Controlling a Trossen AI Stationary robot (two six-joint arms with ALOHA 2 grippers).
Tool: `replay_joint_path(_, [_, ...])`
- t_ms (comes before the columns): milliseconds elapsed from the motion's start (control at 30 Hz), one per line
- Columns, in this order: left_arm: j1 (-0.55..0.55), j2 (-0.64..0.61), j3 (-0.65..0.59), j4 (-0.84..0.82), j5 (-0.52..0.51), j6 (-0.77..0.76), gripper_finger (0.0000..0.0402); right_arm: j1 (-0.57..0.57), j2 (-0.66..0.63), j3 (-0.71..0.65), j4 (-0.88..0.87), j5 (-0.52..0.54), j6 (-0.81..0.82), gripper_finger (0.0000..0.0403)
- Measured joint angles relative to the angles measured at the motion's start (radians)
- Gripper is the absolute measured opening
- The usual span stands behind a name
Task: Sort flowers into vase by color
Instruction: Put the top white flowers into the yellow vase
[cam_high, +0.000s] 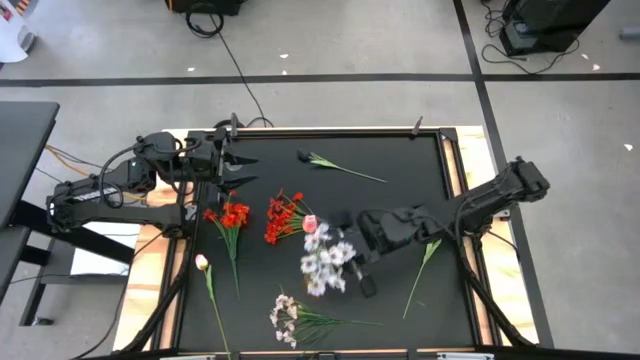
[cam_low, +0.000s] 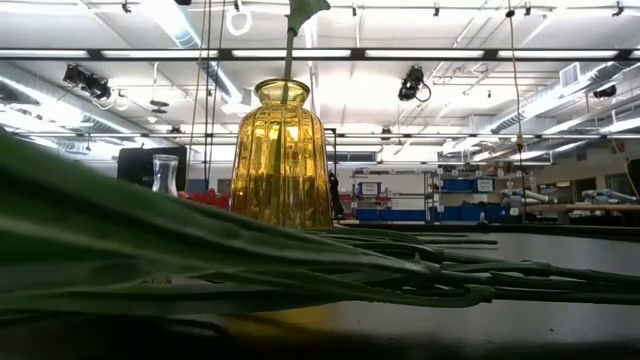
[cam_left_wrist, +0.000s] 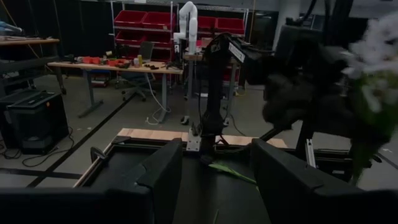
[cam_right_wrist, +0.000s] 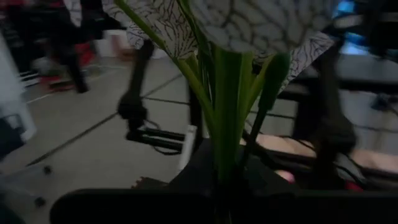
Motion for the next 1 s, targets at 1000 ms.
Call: replay_joint_path(1000, [0.0,0.0,0.0,0.0,0.0,0.0,0.0197,-0.041,0.144,-0.001,-0.042,0.054,0.014,0.0049])
